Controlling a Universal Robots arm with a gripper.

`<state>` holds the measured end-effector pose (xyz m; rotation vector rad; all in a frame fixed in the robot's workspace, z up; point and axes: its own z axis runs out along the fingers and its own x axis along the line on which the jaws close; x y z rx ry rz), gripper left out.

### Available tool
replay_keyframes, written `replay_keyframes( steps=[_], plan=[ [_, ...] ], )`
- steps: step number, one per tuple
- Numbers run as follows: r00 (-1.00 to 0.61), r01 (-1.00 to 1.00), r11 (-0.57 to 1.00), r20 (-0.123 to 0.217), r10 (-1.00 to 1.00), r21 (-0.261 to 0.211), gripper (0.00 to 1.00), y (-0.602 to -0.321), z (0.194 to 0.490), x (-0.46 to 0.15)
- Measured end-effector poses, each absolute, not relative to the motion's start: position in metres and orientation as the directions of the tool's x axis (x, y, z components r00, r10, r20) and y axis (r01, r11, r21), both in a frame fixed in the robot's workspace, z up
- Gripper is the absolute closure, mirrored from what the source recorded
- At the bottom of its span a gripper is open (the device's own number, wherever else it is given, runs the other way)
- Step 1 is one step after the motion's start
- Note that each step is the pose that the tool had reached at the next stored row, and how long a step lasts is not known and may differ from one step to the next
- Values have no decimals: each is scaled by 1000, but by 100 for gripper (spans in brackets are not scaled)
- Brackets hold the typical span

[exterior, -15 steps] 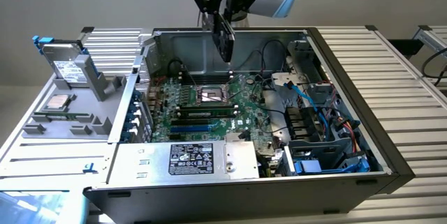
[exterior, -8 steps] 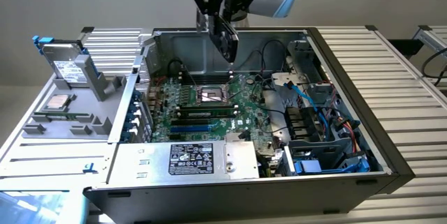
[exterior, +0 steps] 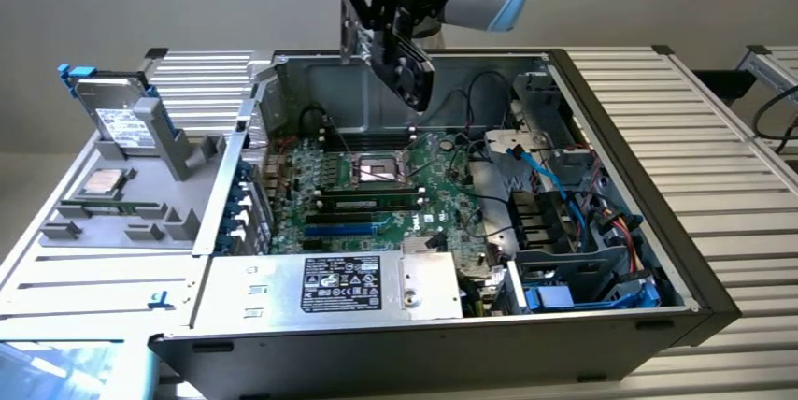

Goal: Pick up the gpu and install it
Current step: 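Insert the gpu into the slot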

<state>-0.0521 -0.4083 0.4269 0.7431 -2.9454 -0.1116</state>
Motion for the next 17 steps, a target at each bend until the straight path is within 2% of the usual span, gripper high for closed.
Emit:
replay_keyframes(
  steps=[17],
  plan=[
    [-691,-717,693,56,-721,76,72,-408,426,-52]
  ],
)
